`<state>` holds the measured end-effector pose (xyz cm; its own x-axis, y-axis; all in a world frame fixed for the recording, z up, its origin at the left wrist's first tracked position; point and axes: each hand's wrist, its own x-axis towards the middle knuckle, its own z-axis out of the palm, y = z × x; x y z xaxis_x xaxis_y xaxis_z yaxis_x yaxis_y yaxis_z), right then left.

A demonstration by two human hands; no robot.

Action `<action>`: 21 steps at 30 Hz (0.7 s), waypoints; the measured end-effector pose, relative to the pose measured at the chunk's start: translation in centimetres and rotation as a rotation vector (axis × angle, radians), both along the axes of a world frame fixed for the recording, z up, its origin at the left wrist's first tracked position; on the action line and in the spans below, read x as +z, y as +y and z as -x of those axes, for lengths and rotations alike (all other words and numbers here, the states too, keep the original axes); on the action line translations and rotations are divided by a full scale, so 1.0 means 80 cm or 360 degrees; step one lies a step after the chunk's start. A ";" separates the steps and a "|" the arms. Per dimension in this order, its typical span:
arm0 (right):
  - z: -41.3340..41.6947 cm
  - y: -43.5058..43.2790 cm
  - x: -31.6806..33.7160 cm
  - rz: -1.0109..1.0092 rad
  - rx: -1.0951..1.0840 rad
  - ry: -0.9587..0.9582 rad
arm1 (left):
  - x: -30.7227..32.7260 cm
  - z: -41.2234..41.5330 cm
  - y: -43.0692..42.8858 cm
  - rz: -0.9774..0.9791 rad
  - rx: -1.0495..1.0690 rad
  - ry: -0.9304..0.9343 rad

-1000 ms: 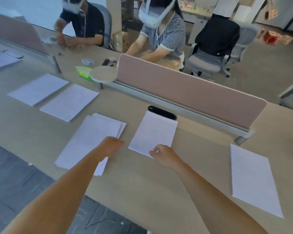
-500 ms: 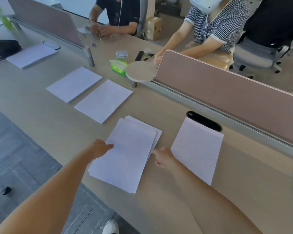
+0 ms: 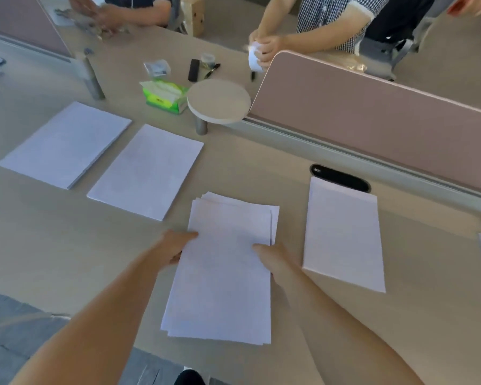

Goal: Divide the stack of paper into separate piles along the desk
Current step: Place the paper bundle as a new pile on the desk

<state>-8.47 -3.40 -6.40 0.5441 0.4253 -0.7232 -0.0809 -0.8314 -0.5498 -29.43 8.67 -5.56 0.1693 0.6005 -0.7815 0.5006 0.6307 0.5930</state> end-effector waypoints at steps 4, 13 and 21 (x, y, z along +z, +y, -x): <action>0.015 0.002 0.005 0.0050 -0.0022 -0.0094 | 0.005 -0.013 -0.005 -0.0042 -0.0094 0.0067; 0.018 -0.006 -0.007 -0.0119 -0.0182 -0.0002 | 0.002 -0.014 -0.011 -0.0113 -0.0131 0.0130; -0.021 -0.056 0.063 -0.0288 -0.0255 -0.0184 | 0.036 -0.065 -0.022 -0.0170 -0.0199 -0.0044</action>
<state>-6.80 -7.89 -1.36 0.6896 0.4436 -0.5724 -0.1318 -0.7004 -0.7015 -24.21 6.93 -2.65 0.2685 0.6529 -0.7082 0.5536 0.4970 0.6682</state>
